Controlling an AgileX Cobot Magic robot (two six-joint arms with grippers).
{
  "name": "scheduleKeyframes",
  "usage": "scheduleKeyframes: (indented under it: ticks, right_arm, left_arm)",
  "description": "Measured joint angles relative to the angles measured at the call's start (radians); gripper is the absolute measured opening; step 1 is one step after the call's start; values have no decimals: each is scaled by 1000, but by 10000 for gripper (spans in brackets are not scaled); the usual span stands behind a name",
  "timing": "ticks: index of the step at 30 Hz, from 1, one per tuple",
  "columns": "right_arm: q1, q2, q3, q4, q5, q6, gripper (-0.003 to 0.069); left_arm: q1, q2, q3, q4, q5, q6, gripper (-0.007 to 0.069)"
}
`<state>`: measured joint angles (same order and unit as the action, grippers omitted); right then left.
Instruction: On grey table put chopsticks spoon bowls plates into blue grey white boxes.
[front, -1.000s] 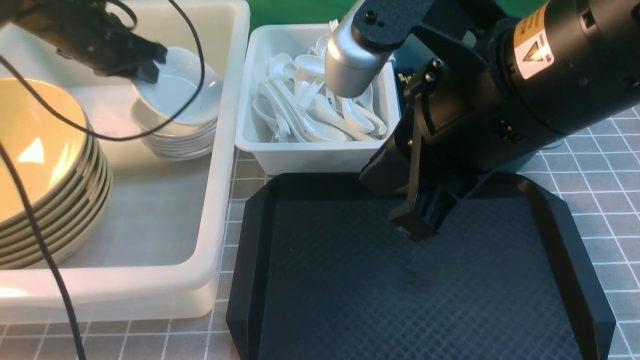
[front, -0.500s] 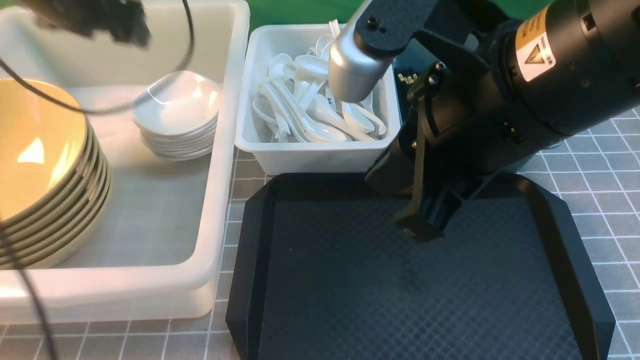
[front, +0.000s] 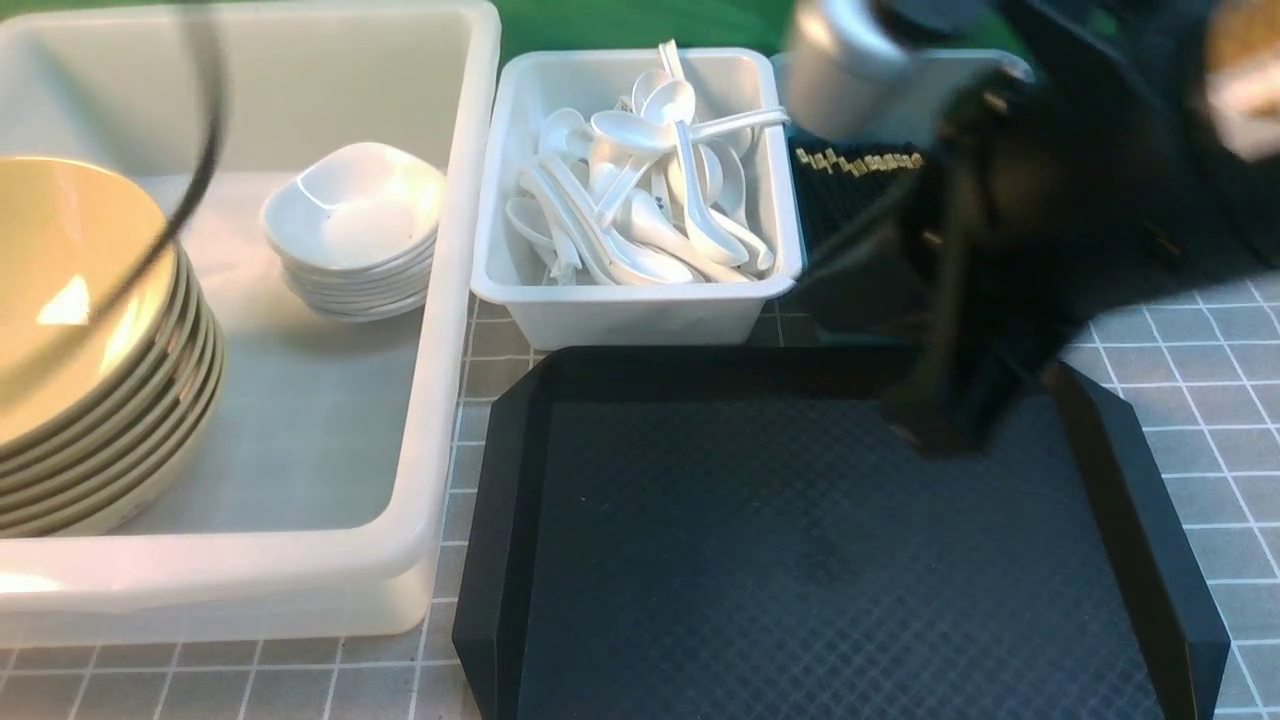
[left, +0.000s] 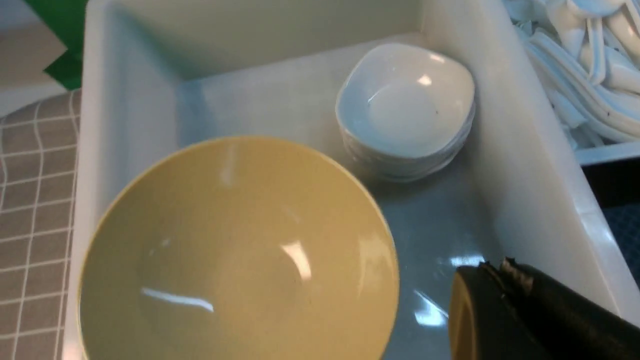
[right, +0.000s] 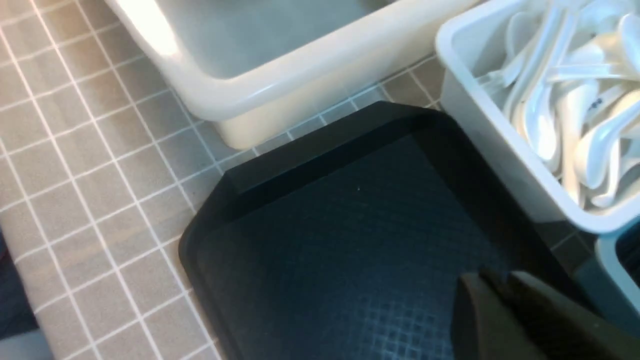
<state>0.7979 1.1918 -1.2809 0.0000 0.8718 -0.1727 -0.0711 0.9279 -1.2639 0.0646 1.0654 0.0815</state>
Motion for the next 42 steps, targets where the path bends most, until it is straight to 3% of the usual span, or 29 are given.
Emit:
scheduleKeyframes:
  ticks: [6, 11, 20, 42]
  right_arm:
    - [0, -226, 257, 0, -246, 2, 97]
    - [0, -410, 438, 28, -446, 0, 97]
    - [0, -571, 550, 33, -636, -1, 101]
    - [0, -576, 566, 33, -643, -5, 128]
  left_arm:
    - [0, -479, 479, 3, -181, -72, -11]
    - [0, -691, 653, 4, -212, -123, -11]
    - [0, -768, 714, 19, -231, -109, -11]
    - [0, -768, 749, -8, -231, -112, -11]
